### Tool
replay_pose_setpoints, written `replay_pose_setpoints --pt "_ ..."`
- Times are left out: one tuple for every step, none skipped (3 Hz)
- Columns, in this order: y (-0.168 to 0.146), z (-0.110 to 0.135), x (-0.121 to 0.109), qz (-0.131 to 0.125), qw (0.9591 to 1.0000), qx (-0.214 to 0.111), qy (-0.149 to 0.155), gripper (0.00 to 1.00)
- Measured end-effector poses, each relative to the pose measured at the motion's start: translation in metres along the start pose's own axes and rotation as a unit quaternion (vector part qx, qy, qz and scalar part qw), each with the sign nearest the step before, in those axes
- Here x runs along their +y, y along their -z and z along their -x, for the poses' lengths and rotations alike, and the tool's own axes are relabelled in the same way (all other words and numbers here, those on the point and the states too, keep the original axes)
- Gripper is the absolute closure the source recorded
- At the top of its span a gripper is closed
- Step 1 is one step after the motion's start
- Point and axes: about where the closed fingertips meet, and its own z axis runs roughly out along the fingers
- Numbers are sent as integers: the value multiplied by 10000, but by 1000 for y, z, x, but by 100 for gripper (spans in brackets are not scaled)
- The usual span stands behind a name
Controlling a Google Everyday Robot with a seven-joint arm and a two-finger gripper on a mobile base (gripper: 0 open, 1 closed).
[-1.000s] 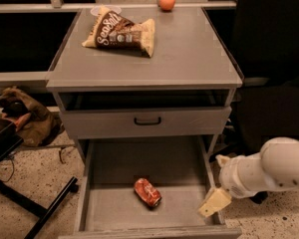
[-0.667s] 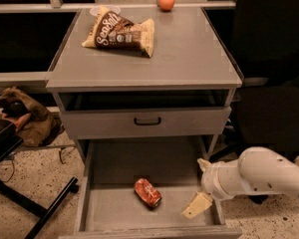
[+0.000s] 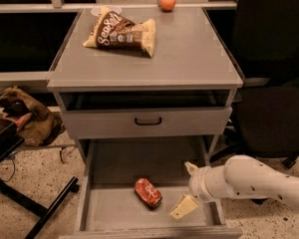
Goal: Pick coke can from middle drawer and place on counter
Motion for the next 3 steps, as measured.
replay_pose_setpoints --pt "-12 -3 1 68 9999 -109 -47 0" --pt "-41 -7 9 210 9994 -286 -59 0" --pt "-69 3 9 171 9981 -595 -45 0"
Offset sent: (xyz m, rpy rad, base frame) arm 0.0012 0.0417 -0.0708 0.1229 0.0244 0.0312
